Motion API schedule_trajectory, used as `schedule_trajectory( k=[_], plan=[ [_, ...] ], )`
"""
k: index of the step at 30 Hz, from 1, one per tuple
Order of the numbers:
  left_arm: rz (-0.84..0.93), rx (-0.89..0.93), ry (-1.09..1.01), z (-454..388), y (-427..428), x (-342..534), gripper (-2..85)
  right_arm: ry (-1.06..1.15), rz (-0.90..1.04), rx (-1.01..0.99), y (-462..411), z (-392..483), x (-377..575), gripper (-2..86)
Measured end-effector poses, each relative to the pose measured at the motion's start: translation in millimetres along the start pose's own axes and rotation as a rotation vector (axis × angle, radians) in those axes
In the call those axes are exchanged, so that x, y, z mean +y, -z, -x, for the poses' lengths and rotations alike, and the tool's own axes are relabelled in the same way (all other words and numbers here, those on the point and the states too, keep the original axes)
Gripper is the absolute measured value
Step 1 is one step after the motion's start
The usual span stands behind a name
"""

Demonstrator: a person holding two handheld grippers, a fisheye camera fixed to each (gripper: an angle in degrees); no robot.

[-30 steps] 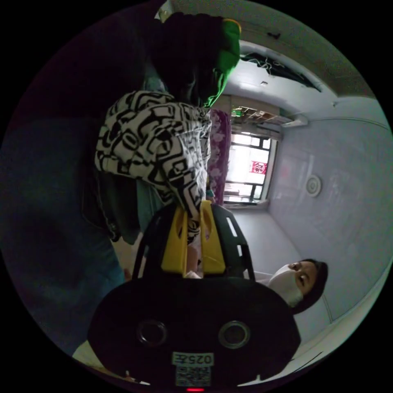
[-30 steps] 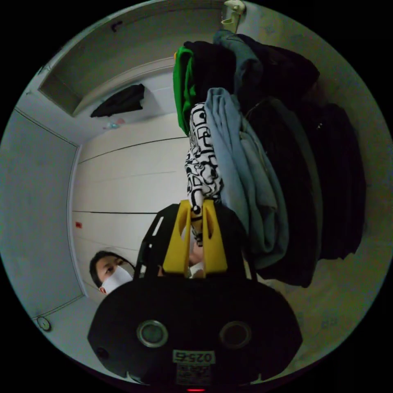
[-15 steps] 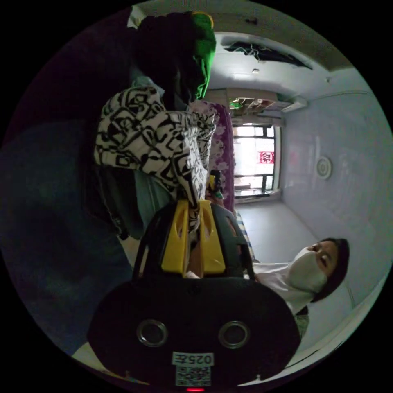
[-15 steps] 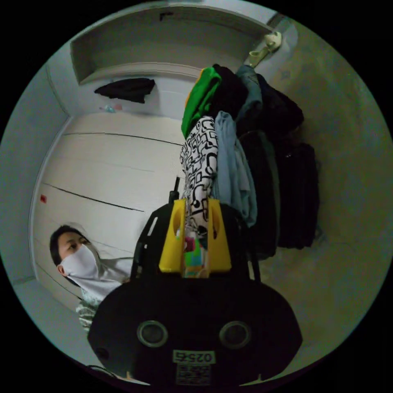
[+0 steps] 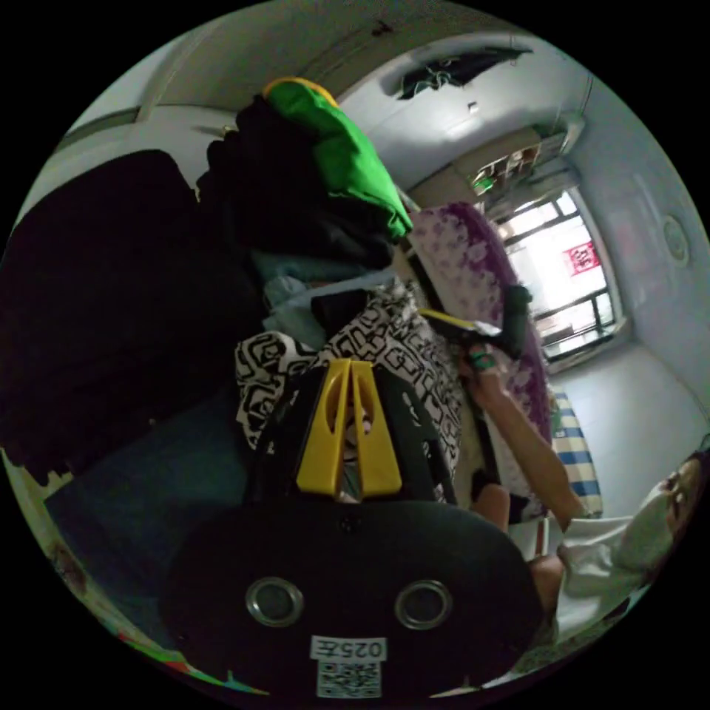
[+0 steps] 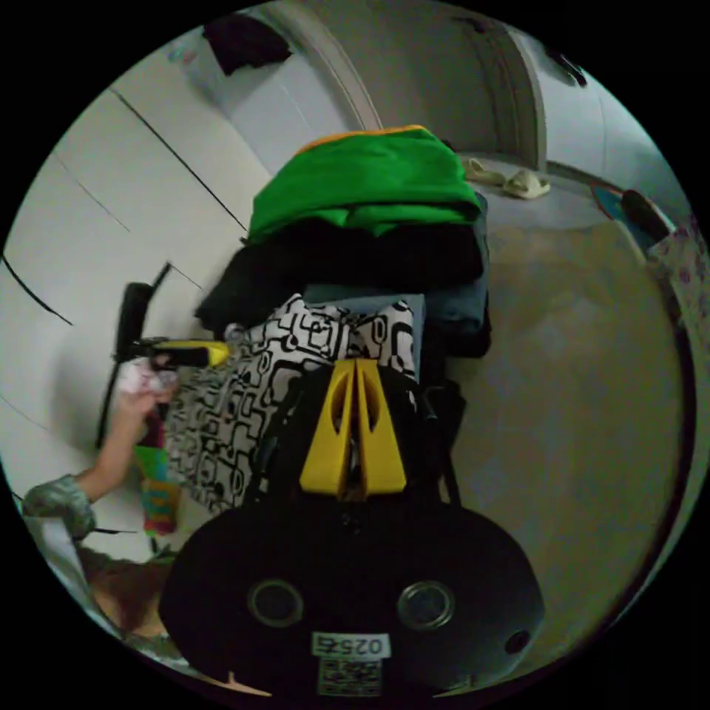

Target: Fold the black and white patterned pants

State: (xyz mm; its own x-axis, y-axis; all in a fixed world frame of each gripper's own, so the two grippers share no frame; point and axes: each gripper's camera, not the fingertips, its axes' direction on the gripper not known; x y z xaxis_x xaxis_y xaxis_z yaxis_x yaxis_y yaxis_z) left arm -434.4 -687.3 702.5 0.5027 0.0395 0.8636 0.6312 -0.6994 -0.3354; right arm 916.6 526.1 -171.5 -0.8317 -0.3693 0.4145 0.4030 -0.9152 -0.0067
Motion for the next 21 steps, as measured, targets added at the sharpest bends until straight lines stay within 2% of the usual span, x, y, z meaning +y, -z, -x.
schedule_trajectory(
  k=[2, 4, 6, 8, 10, 12, 13, 14, 15, 16, 17, 18, 19, 21],
  plan=[
    [-0.078, 0.016, -0.009, -6.6, -6.3, 30.0, -0.9, 0.057, -0.056, 0.106, 8.1, 32.7, 11.9, -0.8],
    [-0.256, -0.051, -0.11, -34.8, -1.1, 69.5, -0.9, 0.142, -0.209, 0.198, 44.0, 67.6, 41.6, -0.9],
    [-0.497, -0.105, -0.347, -104.8, -0.7, 128.8, -0.9, 0.272, -0.387, 0.365, 112.4, 116.4, 106.4, -0.9],
    [-0.645, -0.097, -0.551, -167.1, -17.1, 172.3, -0.9, 0.309, -0.546, 0.56, 172.1, 151.9, 174.2, -1.0],
    [-0.729, -0.044, -0.784, -230.9, -51.4, 211.4, -0.9, 0.293, -0.741, 0.717, 235.3, 184.4, 258.5, -1.0],
    [-0.75, 0.146, -1.049, -306.6, -117.4, 253.3, -0.8, 0.357, -0.944, 0.858, 303.2, 239.8, 390.0, -1.0],
    [-0.736, 0.207, -1.114, -324.6, -136.7, 262.3, -0.8, 0.369, -0.975, 0.906, 314.6, 254.6, 422.5, -1.0],
    [-0.71, 0.319, -1.225, -359.6, -178.5, 279.1, -0.7, 0.351, -1.0, 1.038, 330.1, 281.5, 481.2, -1.0],
    [-0.701, 0.408, -1.305, -393.5, -224.9, 294.8, 0.1, 0.26, -1.0, 1.198, 338.8, 303.0, 535.4, -0.9],
    [-0.704, 0.445, -1.334, -409.9, -248.1, 302.0, 0.5, 0.188, -0.997, 1.275, 341.5, 310.8, 561.3, -0.9],
    [-0.675, 0.516, -1.374, -447.6, -297.2, 317.0, 0.2, 0.007, -0.991, 1.386, 345.4, 321.4, 613.7, -0.9],
    [-0.601, 0.621, -1.387, -486.9, -343.7, 333.6, 0.4, -0.172, -0.964, 1.407, 346.2, 327.0, 668.0, -0.9],
    [-0.562, 0.691, -1.4, -505.6, -366.0, 343.6, 0.8, -0.246, -0.943, 1.394, 343.9, 328.7, 695.6, -0.9],
    [-0.422, 1.071, -1.397, -571.5, -453.2, 385.8, 6.4, -0.495, -0.939, 1.371, 313.0, 336.8, 811.7, -0.6]
  ],
)
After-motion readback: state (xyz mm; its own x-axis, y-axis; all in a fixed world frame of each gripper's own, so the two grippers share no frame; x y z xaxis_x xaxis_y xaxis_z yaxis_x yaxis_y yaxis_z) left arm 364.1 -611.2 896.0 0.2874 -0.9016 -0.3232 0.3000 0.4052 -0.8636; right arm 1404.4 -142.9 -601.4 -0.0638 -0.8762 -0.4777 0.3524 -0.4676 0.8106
